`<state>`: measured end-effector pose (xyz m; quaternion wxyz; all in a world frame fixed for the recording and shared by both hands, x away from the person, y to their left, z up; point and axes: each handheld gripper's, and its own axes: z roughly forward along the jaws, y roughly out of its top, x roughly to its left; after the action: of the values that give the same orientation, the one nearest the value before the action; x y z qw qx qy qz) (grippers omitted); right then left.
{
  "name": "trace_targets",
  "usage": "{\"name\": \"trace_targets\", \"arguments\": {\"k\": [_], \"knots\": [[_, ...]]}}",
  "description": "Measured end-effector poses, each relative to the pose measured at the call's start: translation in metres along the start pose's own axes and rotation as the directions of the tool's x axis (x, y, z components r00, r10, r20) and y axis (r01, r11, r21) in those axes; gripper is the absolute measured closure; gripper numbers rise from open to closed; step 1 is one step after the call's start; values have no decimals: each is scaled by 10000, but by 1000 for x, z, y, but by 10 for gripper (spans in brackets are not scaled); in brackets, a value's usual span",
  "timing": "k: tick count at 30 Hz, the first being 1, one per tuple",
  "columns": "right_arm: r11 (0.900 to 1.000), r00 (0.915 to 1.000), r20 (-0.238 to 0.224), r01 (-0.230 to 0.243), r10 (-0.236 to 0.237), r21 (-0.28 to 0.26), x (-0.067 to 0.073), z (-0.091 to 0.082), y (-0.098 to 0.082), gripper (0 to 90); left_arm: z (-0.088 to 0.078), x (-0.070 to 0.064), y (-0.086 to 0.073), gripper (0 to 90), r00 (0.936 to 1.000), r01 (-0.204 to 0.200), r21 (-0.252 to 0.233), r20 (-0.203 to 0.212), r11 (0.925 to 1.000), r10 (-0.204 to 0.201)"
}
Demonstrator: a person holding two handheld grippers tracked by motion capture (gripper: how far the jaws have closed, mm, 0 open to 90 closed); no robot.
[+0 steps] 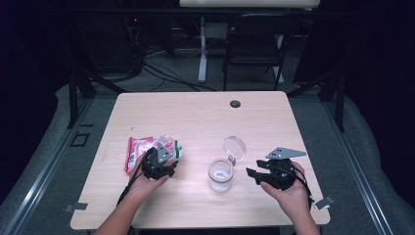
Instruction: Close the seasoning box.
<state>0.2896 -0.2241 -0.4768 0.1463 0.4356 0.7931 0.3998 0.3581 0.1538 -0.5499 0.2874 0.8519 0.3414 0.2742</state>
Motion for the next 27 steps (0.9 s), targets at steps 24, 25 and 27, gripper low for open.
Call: {"name": "trace_targets", "arguments": {"k": [24, 25, 27], "knots": [[9998, 9996, 226, -157, 160, -94, -2, -3, -5, 487, 14, 27, -9, 673, 9918, 1169, 64, -526, 9931, -1164], [9998, 9996, 232, -157, 159, -79, -2, -3, -5, 487, 13, 28, -10, 693, 9908, 1263, 92, -494, 9919, -1257], [9998, 9996, 233, -166, 167, -51, -2, -2, -5, 487, 11, 31, -10, 732, 9896, 1362, 55, -483, 9907, -1357]]}}
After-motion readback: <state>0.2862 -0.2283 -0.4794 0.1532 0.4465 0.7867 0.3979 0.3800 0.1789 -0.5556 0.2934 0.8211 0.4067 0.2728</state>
